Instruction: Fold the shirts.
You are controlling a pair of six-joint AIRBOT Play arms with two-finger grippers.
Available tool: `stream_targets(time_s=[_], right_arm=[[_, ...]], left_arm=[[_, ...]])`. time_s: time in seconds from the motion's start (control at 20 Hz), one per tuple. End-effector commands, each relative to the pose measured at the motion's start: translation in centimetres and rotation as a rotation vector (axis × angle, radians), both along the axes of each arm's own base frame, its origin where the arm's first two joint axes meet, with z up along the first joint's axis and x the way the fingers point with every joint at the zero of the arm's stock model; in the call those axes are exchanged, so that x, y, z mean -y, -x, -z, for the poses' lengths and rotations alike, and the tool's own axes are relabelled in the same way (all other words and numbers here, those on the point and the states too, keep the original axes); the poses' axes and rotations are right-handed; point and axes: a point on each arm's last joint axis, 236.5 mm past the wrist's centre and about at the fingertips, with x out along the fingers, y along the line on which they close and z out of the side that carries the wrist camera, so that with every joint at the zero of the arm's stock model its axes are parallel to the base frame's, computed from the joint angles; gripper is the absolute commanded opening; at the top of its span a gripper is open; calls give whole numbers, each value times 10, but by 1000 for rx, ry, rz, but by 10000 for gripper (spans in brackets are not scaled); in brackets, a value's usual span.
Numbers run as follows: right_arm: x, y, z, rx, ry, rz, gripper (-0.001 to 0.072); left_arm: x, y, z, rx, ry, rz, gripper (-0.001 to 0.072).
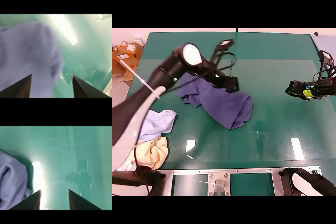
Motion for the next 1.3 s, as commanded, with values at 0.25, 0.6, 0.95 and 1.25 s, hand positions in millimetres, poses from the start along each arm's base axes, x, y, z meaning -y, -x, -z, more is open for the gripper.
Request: stream_targets(time_s=[0.25, 0.6, 0.95, 1.25], right_arm=[[-76, 21, 99, -186, -332, -79, 412], [-150, 2, 160, -258, -485, -153, 430], [-158, -13, 170, -273, -486, -167, 311], [-152, -20, 160, -243, -478, -201, 14]], left_arm=[[-210, -22, 60, -301, -239, -302, 560], [-269, -69, 142, -248, -207, -578, 560], [-280, -104, 192, -198, -204, -640, 559], [-266, -113, 158, -158, -158, -553, 18]])
